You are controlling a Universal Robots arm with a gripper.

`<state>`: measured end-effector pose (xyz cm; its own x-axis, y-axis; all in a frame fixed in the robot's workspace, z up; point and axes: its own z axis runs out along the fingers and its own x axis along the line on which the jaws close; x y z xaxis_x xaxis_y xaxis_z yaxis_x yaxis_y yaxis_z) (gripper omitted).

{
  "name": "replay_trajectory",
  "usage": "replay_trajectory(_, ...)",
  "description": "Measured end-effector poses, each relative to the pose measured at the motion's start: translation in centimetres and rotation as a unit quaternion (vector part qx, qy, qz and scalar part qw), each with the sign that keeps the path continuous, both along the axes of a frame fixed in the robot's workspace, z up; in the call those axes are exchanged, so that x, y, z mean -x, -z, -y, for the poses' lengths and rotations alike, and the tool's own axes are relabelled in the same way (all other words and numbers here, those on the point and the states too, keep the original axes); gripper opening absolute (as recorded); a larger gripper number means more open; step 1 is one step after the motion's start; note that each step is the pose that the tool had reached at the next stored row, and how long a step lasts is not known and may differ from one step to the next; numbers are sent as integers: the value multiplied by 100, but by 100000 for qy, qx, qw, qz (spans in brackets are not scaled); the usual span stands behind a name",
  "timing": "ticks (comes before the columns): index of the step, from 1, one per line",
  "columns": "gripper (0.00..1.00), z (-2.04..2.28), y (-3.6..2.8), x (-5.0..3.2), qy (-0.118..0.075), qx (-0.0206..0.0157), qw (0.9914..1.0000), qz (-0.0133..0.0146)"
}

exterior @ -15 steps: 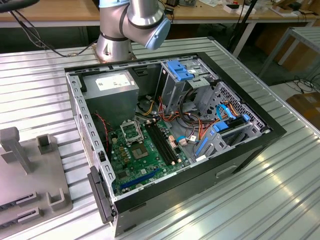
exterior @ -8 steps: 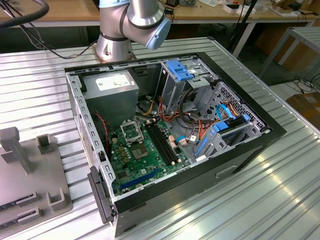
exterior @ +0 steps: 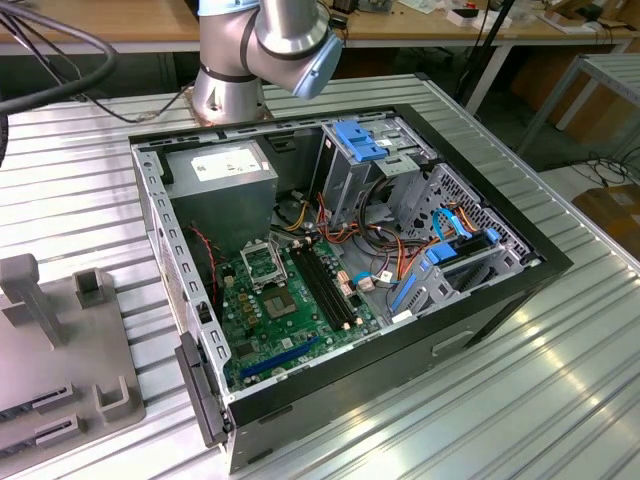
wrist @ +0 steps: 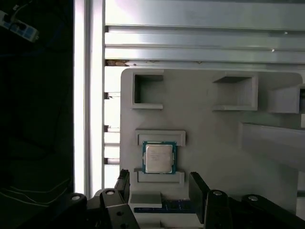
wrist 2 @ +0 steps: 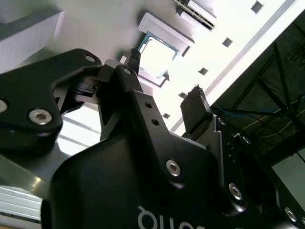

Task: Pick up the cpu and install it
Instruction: 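Pick up the cpu and move it towards the insertion slot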

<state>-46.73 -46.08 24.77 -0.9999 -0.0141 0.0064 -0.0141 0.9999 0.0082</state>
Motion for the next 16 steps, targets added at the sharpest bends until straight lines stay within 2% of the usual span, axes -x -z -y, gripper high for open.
replay_trajectory(6,62,-7,105,-49,8,53,100000,-4)
replay_trajectory(8,62,-32,152,-51,-52,59,100000,-2)
replay_trajectory(9,62,-87,259,-18,-1083,73,99994,267)
replay_trajectory(10,62,-87,424,-10,-1045,75,99994,291)
replay_trajectory(11,62,-87,520,11,-316,246,99999,286)
replay_trajectory(12,62,-86,527,11,-293,579,99998,281)
replay_trajectory(16,62,-87,539,11,-288,730,99997,285)
